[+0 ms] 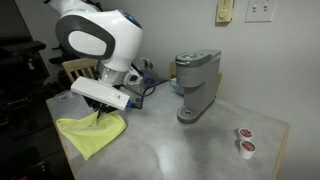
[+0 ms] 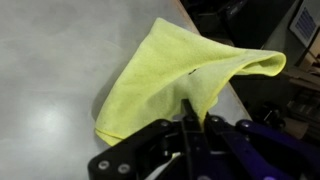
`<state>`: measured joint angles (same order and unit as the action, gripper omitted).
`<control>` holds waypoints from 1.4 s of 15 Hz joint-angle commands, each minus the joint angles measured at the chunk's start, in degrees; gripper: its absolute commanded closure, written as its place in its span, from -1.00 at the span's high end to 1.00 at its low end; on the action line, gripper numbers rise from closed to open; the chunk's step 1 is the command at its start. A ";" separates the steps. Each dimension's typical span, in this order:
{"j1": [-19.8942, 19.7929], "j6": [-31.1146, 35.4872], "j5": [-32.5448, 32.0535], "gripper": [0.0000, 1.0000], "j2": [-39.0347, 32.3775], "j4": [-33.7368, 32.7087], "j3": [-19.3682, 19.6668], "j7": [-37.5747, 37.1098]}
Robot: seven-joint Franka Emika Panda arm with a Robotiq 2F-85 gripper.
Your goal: Unfold the towel
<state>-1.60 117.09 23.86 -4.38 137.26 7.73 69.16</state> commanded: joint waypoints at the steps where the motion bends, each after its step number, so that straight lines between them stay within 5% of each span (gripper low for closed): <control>1: -2.98 -6.75 -2.99 -0.98 -5.11 -6.30 -1.33 9.74; 14: -7.16 -24.70 -28.52 -0.98 -12.48 -17.53 -1.16 38.52; 18: -7.66 -22.16 -27.03 -0.89 -12.21 -14.88 -0.44 29.25; 19: -7.71 -22.06 -25.66 -0.39 -12.28 -14.22 -0.42 25.70; 21: -7.73 -21.42 -23.33 -0.31 -12.40 -12.98 -0.61 19.44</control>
<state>-8.30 94.27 -2.42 -16.61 122.40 7.71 95.73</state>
